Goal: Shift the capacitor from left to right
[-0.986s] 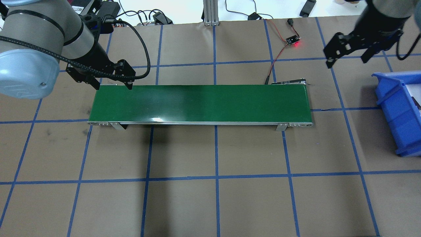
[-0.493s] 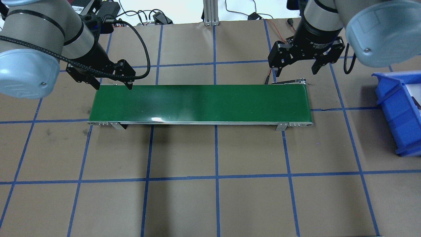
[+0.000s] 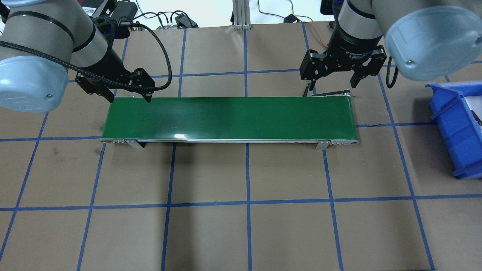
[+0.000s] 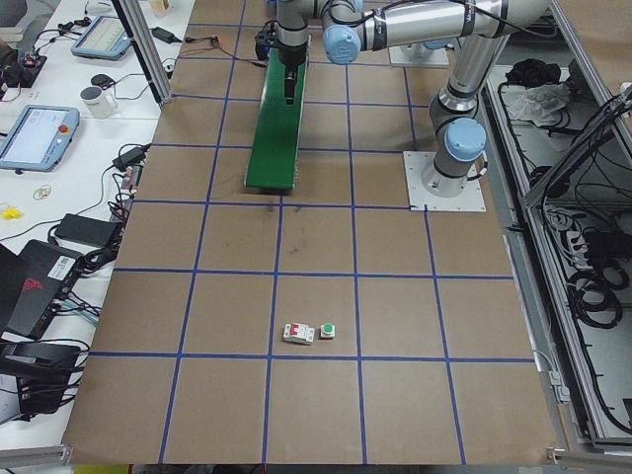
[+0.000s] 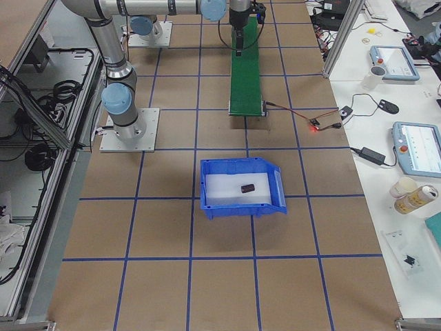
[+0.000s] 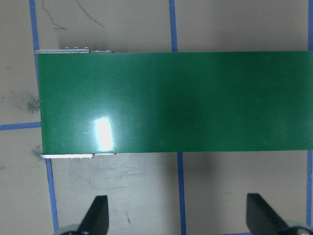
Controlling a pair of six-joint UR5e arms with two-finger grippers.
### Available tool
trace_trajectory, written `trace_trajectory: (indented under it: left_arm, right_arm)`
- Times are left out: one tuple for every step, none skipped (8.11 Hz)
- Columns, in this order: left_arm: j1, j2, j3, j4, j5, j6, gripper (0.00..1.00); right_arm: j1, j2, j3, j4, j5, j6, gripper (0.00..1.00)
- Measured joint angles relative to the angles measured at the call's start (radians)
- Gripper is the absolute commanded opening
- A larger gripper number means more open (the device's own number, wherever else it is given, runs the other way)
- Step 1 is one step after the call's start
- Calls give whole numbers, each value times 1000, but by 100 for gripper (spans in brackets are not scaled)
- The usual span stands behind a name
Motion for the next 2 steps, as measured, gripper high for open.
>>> trace_trajectory:
  left_arm:
    - [0,0,0,1,0,0,100]
    - [0,0,0,1,0,0,100]
  right_arm:
    - [0,1,0,-1,-1,1,100]
    - [1,1,0,-2,-3,1,100]
